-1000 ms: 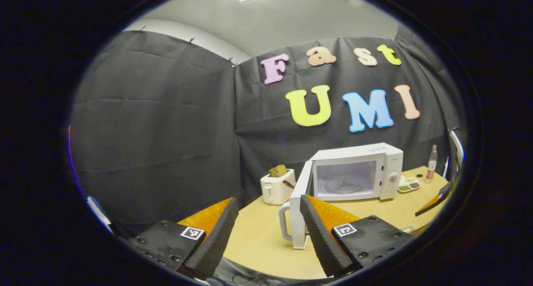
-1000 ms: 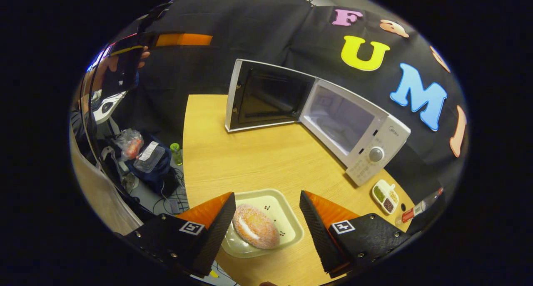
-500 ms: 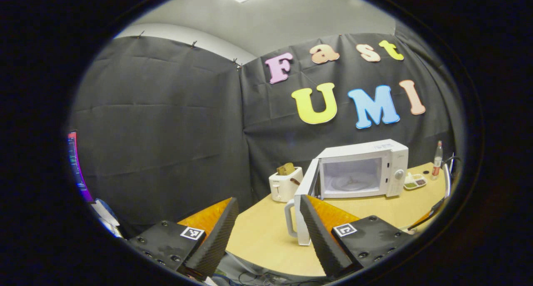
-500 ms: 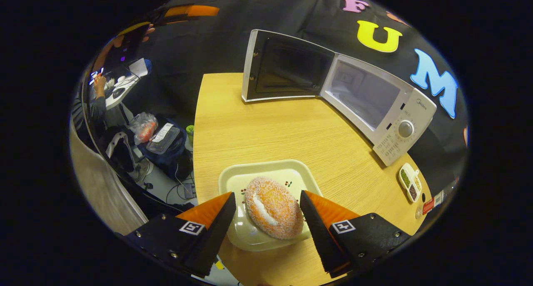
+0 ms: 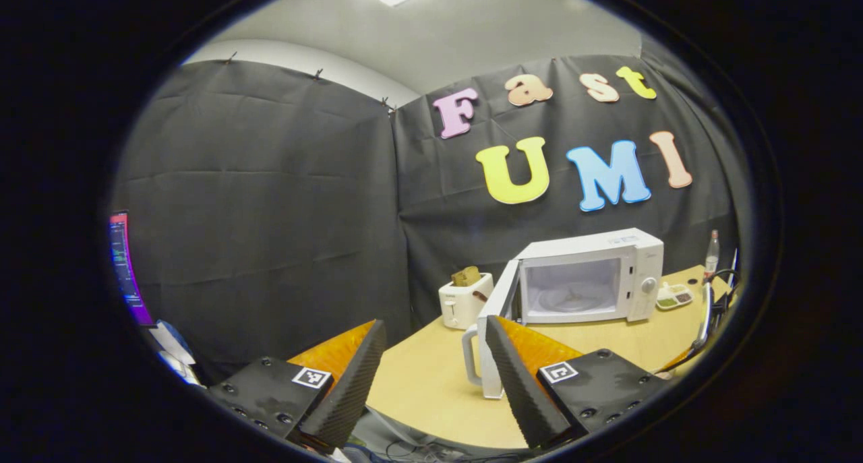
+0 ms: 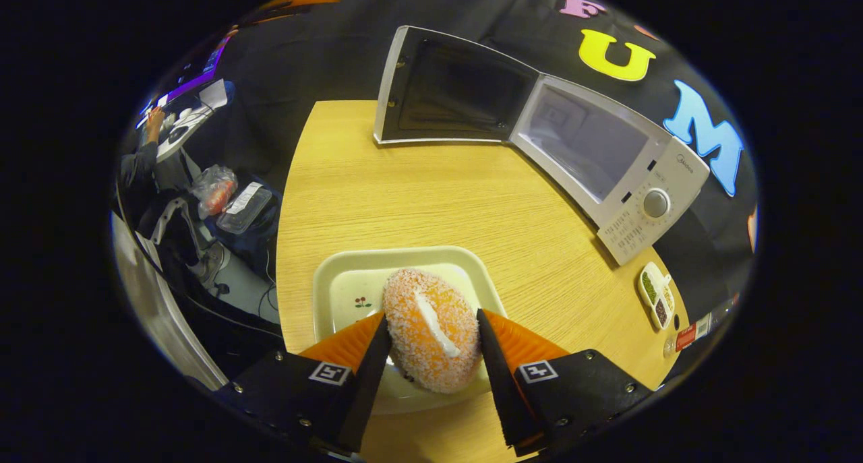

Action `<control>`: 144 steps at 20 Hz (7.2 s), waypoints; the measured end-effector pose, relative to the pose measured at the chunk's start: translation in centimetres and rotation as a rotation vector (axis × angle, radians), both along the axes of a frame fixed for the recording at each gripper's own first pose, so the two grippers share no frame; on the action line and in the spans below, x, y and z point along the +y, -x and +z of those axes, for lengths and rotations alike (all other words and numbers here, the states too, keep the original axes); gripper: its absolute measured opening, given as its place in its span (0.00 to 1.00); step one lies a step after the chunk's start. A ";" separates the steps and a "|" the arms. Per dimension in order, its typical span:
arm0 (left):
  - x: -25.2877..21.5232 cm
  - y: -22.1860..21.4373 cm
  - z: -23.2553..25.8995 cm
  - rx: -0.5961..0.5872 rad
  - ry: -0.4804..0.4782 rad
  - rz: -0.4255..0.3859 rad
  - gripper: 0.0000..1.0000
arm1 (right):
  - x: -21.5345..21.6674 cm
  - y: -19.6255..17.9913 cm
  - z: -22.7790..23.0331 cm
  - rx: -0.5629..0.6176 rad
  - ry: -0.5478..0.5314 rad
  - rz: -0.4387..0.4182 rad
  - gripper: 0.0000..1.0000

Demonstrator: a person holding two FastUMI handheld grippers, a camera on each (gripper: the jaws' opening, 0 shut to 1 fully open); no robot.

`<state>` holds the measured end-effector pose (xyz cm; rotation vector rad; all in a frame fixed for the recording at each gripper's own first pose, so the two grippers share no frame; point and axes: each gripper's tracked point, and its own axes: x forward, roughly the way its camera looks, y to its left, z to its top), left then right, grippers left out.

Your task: Open the microwave oven with the left hand, put the food in, and close the microwave oven.

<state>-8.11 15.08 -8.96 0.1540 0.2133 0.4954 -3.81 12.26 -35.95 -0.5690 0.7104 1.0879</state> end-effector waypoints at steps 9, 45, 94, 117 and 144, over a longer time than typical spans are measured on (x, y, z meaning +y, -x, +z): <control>2.0 -5.2 -0.7 -0.037 0.034 -0.054 0.97 | 2.4 -4.9 5.5 -0.137 -0.025 -0.066 0.75; 24.4 -5.2 -8.9 0.086 0.081 0.164 0.98 | 19.7 -36.2 5.0 -0.609 0.085 -0.216 0.75; -2.3 -19.0 -15.6 0.161 0.227 -0.486 0.07 | 5.1 -20.7 23.0 -0.483 -0.363 -0.652 0.97; -18.2 -29.8 -12.9 0.113 0.281 -0.866 0.07 | -8.4 -14.7 24.0 -0.537 -0.238 -0.956 0.97; -23.5 -41.6 -15.0 0.121 0.343 -0.781 0.07 | -16.7 -13.7 25.2 -0.565 -0.222 -1.105 0.97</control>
